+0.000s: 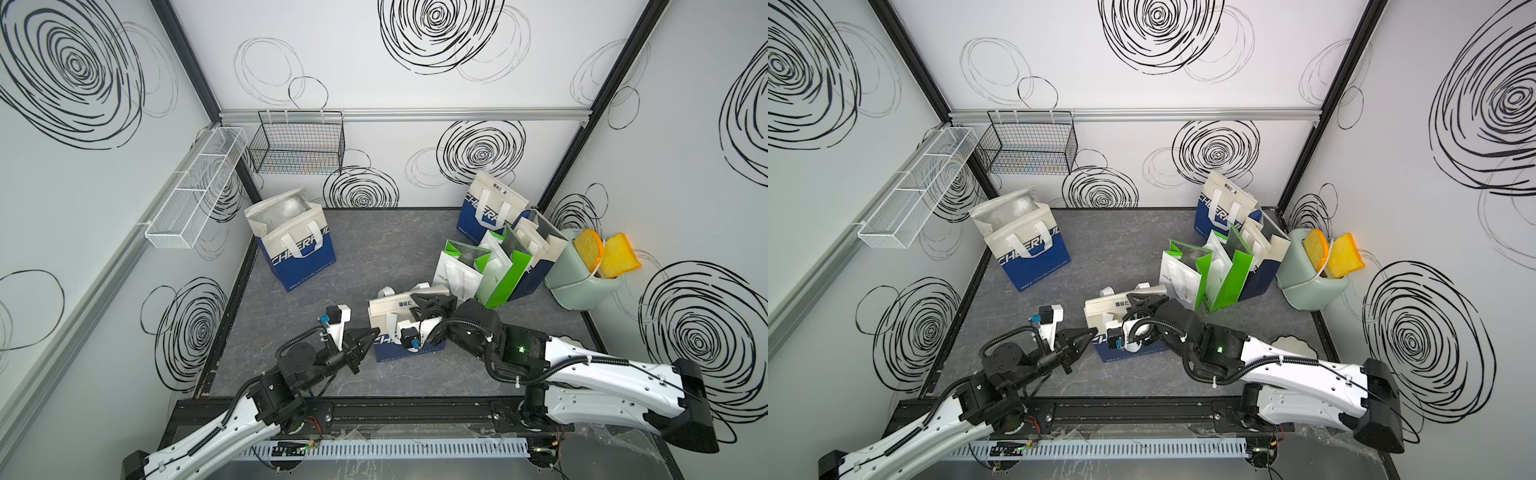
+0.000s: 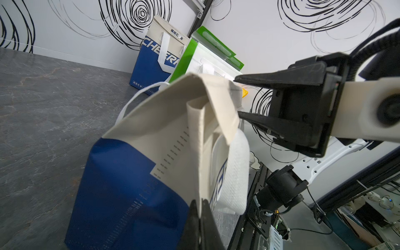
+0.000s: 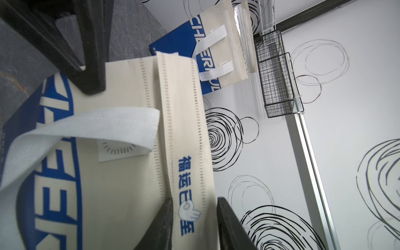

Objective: Open the takeout bag
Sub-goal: Open the takeout bag at the center of the board.

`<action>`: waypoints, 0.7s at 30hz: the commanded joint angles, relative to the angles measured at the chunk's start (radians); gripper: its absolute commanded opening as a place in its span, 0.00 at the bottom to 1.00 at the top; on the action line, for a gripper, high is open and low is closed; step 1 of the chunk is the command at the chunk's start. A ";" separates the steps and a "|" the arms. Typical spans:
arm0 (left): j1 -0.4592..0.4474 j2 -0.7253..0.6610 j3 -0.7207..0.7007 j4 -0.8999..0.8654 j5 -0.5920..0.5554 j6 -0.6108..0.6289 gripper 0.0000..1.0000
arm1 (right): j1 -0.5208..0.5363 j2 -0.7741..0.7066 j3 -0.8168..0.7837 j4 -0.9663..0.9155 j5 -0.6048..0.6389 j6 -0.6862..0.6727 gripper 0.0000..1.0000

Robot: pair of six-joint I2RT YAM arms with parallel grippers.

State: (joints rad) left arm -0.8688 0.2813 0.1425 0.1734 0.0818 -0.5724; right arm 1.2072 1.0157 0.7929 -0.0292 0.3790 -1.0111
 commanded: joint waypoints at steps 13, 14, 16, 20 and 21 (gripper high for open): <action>-0.010 -0.005 0.010 -0.032 -0.001 0.003 0.00 | -0.004 0.007 0.045 -0.007 -0.007 0.031 0.00; -0.010 -0.005 0.010 -0.032 -0.001 0.003 0.00 | -0.009 0.006 0.060 -0.018 -0.025 0.045 0.00; -0.011 -0.005 0.010 -0.033 -0.002 0.003 0.00 | -0.014 0.008 0.083 -0.034 -0.040 0.067 0.00; -0.011 -0.007 0.011 -0.035 -0.002 0.003 0.00 | -0.036 0.013 0.146 -0.079 -0.068 0.115 0.00; -0.012 -0.008 0.011 -0.034 -0.002 0.005 0.00 | -0.043 0.013 0.162 -0.092 -0.079 0.125 0.00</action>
State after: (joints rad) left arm -0.8707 0.2798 0.1425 0.1741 0.0662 -0.5724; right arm 1.1858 1.0279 0.8730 -0.1314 0.3233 -0.9367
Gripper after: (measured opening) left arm 0.064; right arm 0.045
